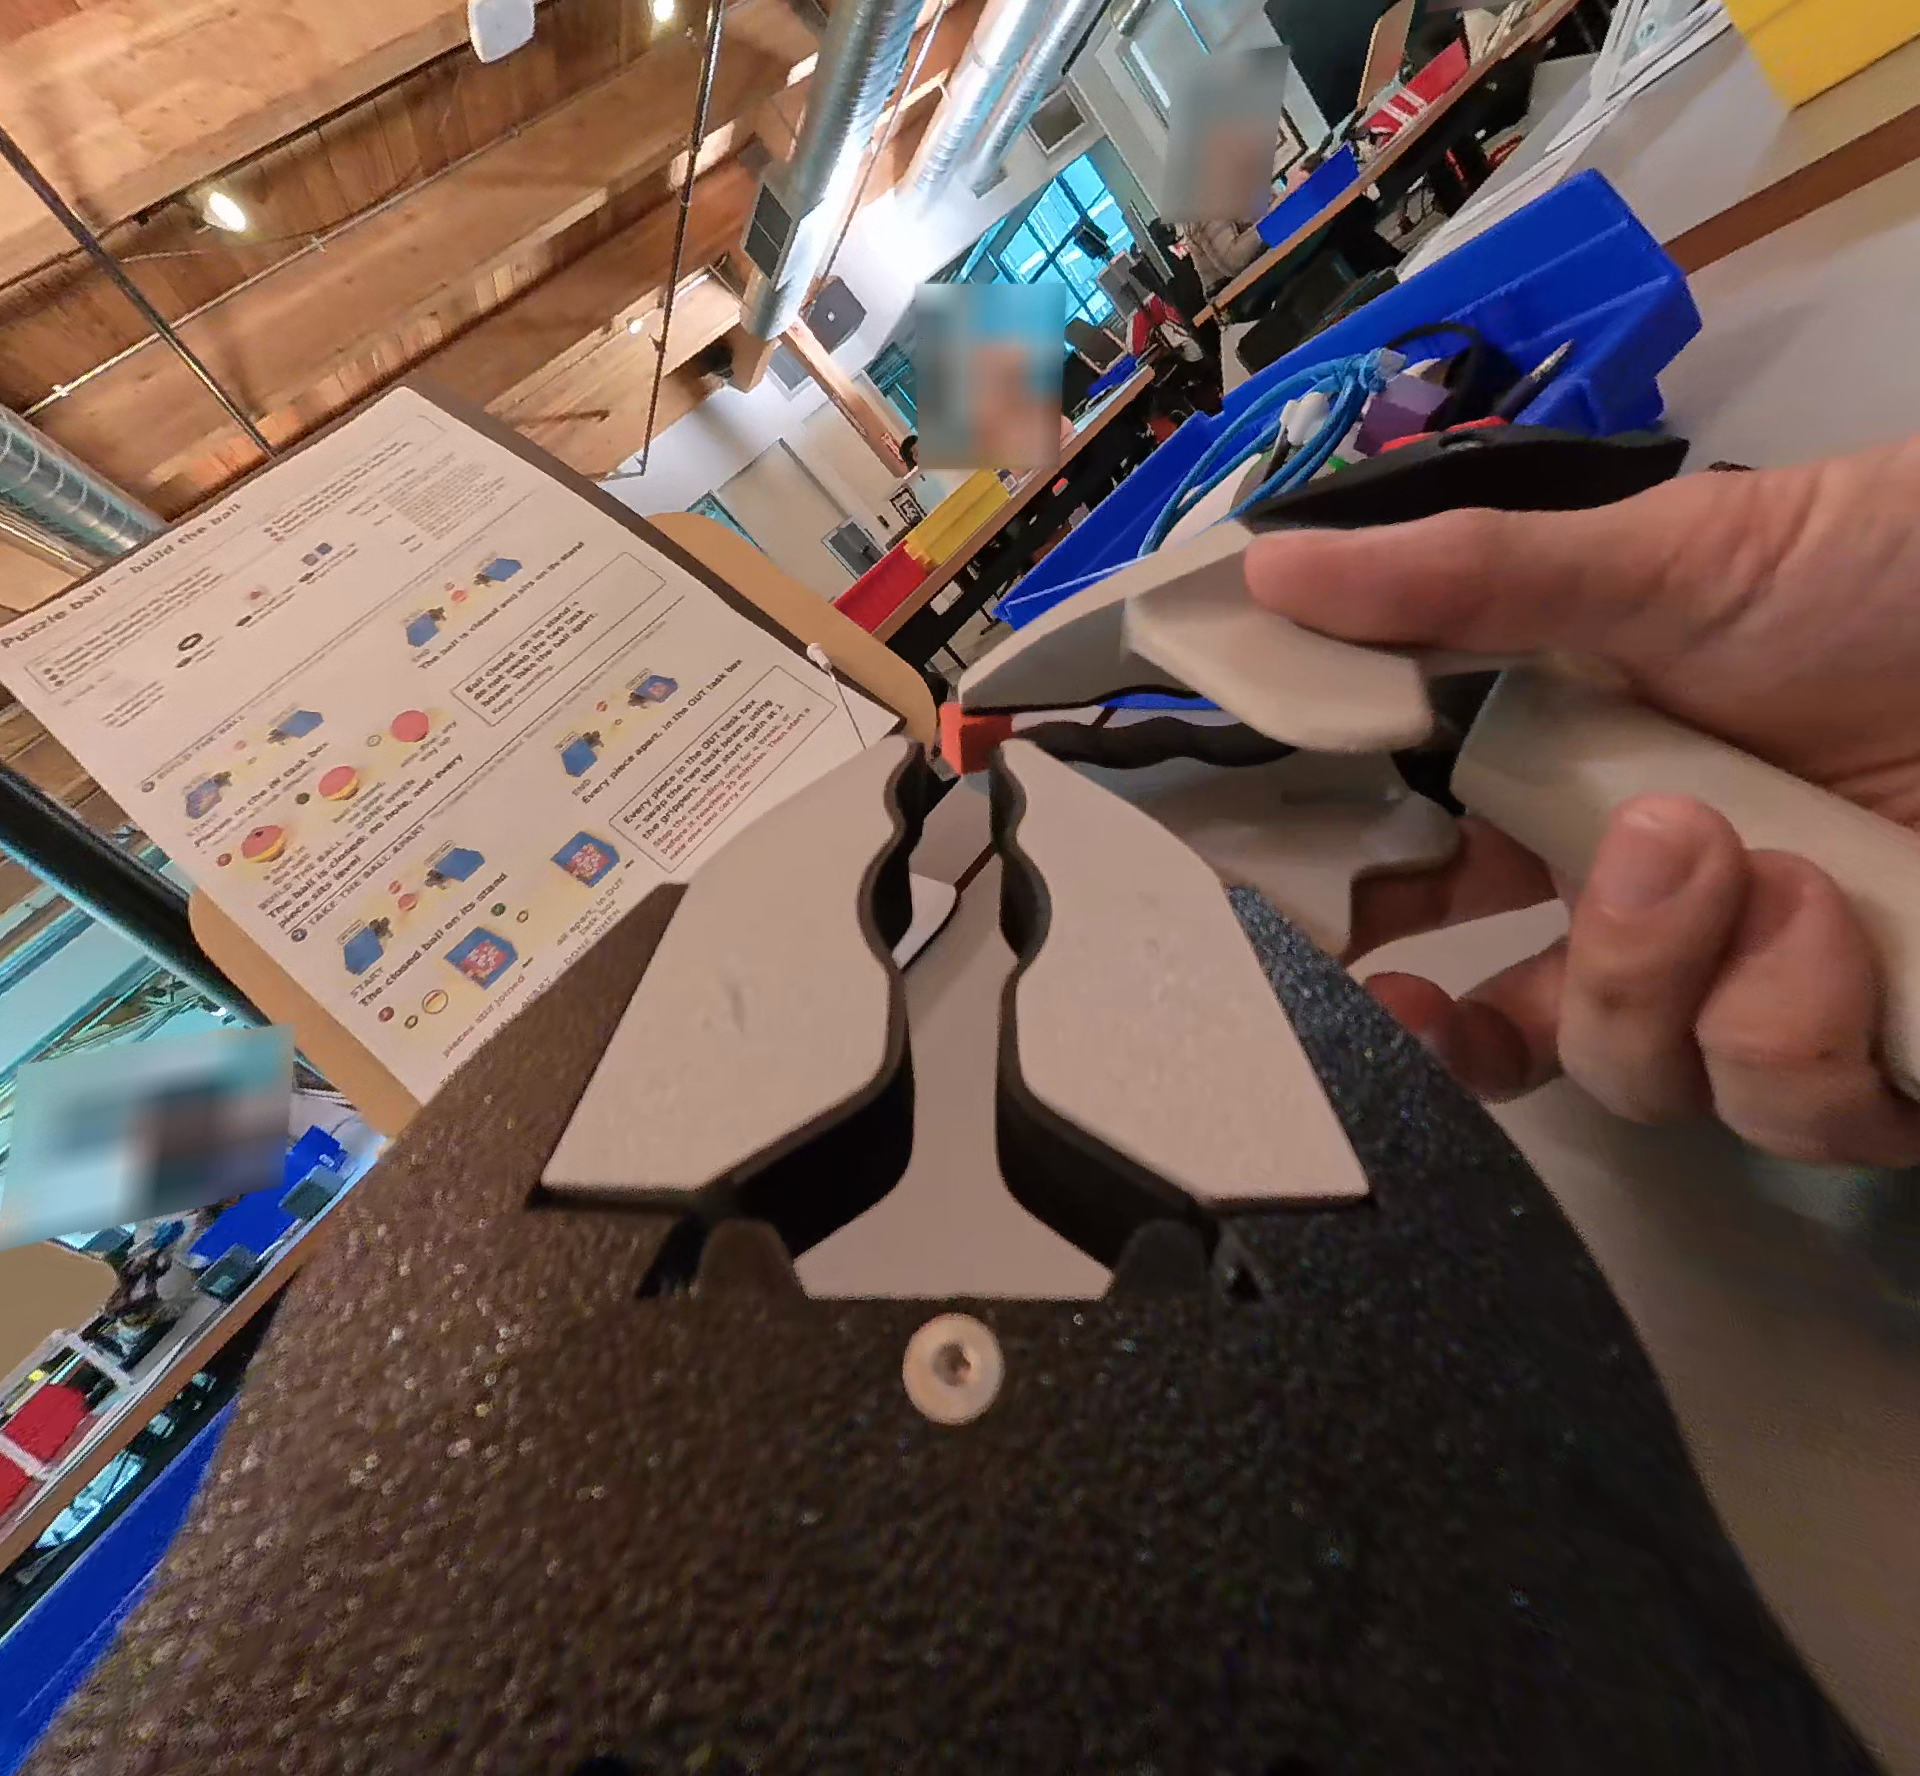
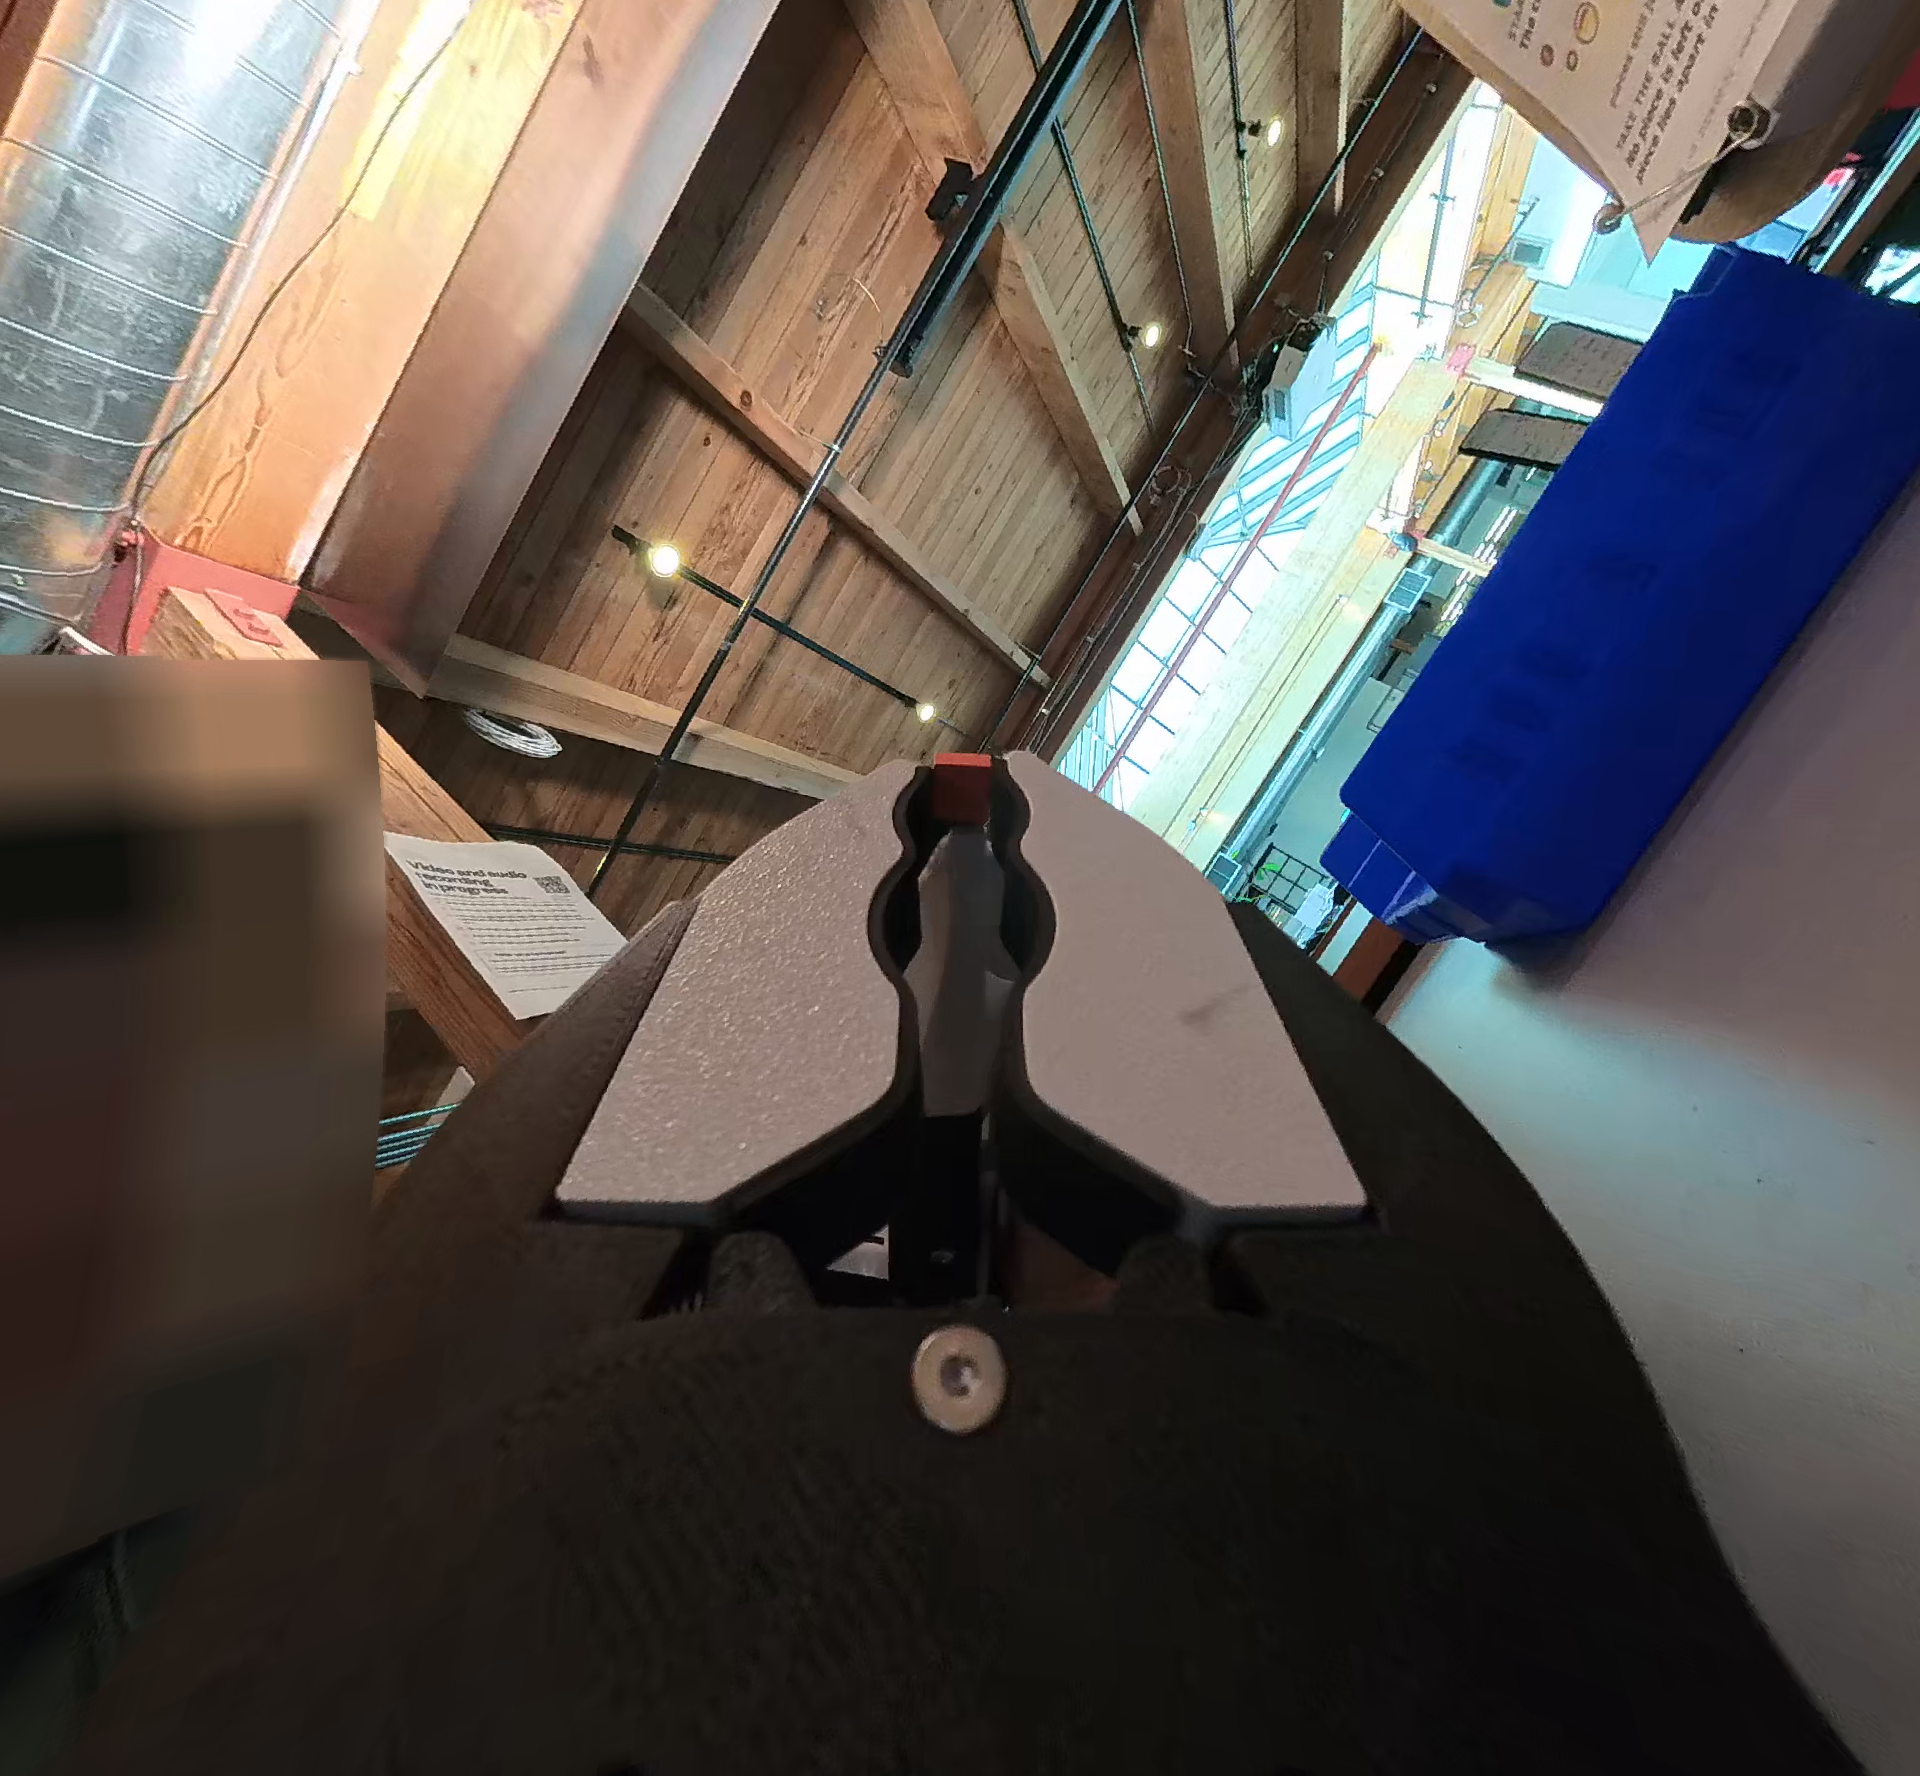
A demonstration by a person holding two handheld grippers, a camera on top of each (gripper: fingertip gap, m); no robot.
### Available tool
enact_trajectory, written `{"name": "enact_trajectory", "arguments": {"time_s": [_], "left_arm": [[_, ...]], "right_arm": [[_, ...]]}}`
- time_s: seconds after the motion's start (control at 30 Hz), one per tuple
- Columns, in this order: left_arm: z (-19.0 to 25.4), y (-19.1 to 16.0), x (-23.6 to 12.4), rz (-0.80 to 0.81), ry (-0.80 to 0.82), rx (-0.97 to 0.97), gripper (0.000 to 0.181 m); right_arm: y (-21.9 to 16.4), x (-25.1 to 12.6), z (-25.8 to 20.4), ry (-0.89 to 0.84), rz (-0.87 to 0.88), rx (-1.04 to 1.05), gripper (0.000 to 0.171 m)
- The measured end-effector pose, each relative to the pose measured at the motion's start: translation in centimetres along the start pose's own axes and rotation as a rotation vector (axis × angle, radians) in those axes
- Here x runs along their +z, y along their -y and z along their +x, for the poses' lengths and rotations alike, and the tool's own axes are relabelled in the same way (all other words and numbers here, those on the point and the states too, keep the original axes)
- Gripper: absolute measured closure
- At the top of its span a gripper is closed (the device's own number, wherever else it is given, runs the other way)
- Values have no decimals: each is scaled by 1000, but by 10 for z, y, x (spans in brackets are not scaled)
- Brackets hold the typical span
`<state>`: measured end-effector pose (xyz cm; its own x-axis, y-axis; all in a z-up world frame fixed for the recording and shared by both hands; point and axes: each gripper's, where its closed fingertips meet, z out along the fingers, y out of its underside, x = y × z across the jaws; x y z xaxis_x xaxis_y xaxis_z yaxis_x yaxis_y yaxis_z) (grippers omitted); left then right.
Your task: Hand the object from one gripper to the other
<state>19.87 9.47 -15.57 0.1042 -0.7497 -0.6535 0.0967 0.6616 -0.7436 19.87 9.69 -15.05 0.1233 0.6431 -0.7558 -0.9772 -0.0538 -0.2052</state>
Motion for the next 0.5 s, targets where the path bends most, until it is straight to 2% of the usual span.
{"name": "enact_trajectory", "arguments": {"time_s": [0.5], "left_arm": [[2, -3, 2, -48, -21, 0, 171]], "right_arm": [[-2, 1, 0, 3, -5, -11, 161]]}}
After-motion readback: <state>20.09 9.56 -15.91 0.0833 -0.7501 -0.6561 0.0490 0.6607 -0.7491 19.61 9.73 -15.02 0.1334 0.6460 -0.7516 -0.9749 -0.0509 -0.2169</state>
